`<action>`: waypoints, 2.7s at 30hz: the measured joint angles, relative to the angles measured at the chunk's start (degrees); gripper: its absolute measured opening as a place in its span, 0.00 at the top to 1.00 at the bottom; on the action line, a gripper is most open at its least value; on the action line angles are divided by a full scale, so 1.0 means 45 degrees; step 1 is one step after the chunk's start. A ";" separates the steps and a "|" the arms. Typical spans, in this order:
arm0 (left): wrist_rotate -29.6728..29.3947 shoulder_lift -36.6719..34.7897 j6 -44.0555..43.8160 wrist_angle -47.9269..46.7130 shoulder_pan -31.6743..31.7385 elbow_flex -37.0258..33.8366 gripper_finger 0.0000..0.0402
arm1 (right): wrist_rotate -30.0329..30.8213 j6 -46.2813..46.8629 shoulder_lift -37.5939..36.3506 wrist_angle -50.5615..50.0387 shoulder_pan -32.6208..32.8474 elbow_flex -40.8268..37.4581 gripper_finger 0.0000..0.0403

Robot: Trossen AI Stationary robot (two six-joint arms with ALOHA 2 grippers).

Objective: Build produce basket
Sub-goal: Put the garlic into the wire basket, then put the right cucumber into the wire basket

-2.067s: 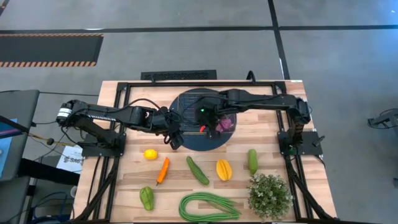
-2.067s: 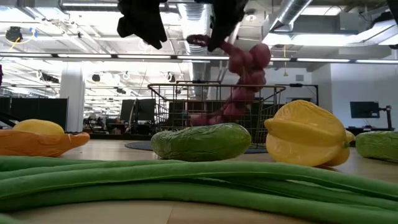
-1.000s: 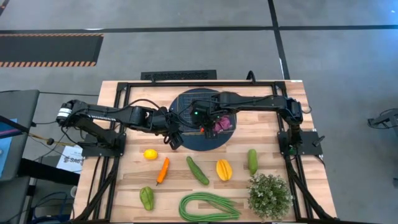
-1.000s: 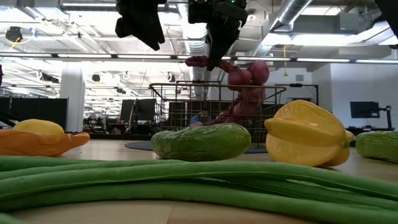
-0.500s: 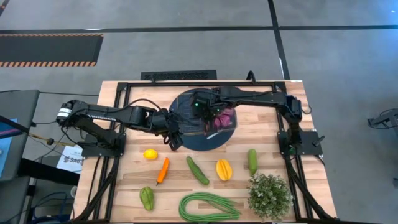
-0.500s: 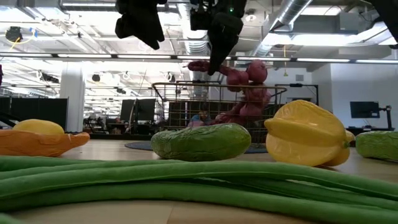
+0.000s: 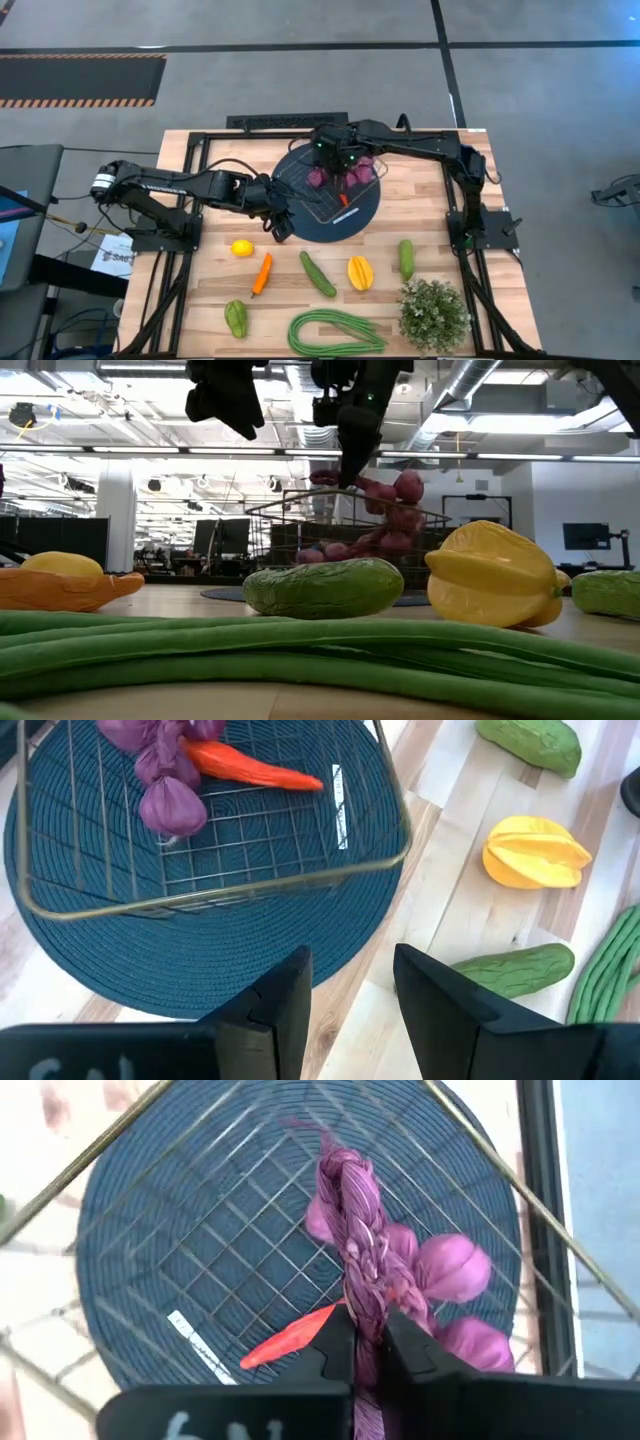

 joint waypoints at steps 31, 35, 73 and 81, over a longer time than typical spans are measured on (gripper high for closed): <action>0.0019 -0.0010 -0.0102 0.0005 -0.0010 0.0000 0.68 | 0.0022 -0.0173 0.1523 0.0030 0.1054 0.0002 0.63; 0.0015 -0.0010 -0.0092 0.0006 -0.0001 0.0000 0.68 | 0.0017 0.0395 0.1323 -0.0237 0.1054 0.0002 0.56; -0.0350 0.0000 0.0494 0.0025 0.0015 -0.0003 0.68 | 0.0529 1.4264 -0.8968 -0.6169 0.5463 -0.4013 0.56; -0.0452 0.0000 0.0034 0.0029 0.0078 -0.0005 0.68 | 0.0416 1.5305 -0.9193 -0.6107 0.6747 -0.6537 0.54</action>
